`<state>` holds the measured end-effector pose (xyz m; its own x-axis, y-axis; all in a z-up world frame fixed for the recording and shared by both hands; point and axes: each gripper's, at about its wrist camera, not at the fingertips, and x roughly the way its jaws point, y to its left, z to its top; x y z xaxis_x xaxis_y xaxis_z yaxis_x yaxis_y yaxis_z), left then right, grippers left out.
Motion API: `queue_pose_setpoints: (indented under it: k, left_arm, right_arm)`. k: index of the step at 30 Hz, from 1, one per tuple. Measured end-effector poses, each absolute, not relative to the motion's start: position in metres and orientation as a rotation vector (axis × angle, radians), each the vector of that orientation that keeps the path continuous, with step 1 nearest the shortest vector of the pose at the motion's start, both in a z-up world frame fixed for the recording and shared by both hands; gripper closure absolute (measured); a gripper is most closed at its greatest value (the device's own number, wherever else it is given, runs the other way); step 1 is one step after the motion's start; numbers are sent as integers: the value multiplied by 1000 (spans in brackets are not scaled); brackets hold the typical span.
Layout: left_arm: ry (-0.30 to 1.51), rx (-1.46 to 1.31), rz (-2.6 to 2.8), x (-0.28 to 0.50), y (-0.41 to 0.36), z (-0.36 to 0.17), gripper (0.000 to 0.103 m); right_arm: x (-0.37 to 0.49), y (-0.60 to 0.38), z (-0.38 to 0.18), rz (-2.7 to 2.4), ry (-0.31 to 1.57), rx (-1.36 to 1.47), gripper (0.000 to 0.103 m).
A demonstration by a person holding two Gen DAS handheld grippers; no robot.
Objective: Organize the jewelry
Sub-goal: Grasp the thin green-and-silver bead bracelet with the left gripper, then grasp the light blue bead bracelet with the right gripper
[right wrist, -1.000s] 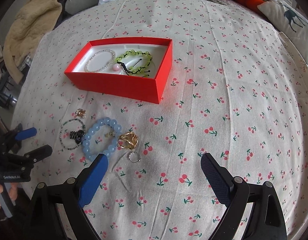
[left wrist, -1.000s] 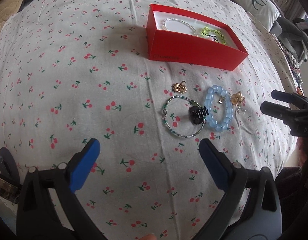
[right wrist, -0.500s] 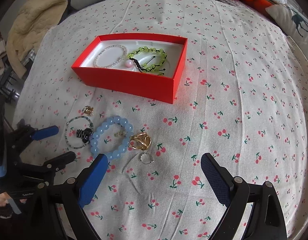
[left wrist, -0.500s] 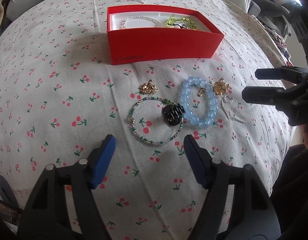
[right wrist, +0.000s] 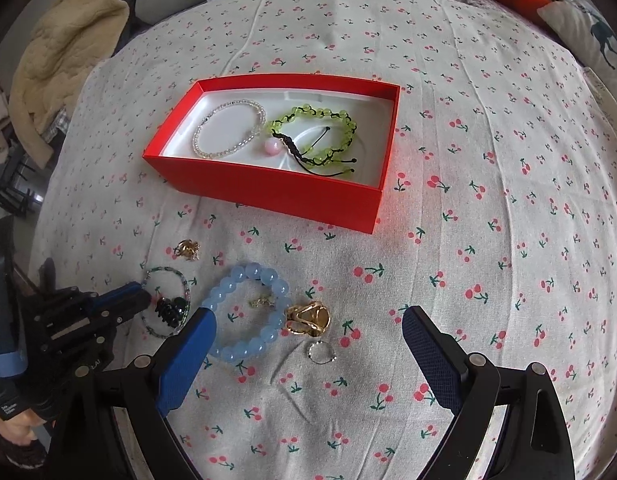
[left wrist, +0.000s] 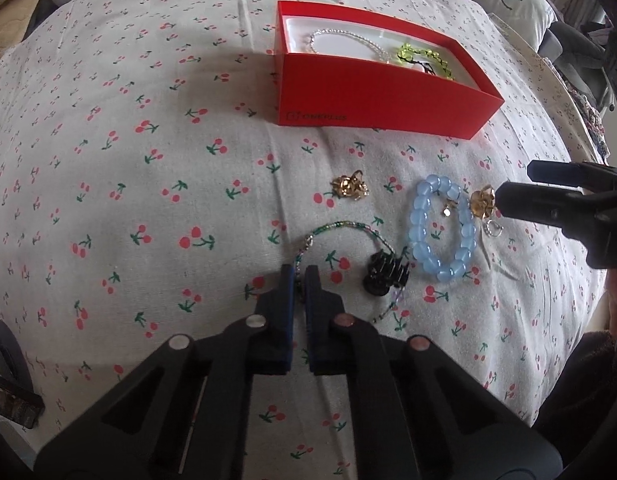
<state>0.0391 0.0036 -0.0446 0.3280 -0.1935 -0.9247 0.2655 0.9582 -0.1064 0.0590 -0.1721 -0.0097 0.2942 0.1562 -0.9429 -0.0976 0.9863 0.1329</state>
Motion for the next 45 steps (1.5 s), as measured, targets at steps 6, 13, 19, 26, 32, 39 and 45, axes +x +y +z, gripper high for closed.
queue_pose_setpoints:
  k: [6,13,19,26,32,39,45]
  left_arm:
    - [1184,89,-257,41,11,-41,99]
    - [1193,77,-244,41,15,-43,99]
    - [1197,73,-241,43,12,-44,99]
    - [1198,71,-238,43,14,-45,99]
    - [1188,87,-230,44,12,-47,99]
    - [1180,67,-233,43,14,-41,99]
    - [1152,47,-260,36,13,-28,99]
  right_arm:
    - [71,-160,-14,231,1265,63,29]
    - [81,-143,-32,260,1300,5,62]
    - [86,-131,-43,245,1314,-71,70]
    - [86,-120,-48,242,1298,-130,76]
    - [85,-111,-49,255,1279,-161,90]
    - [79,-110,-34,261,1248,-118,91]
    - [69,-116,-11,285,1197,-64,91]
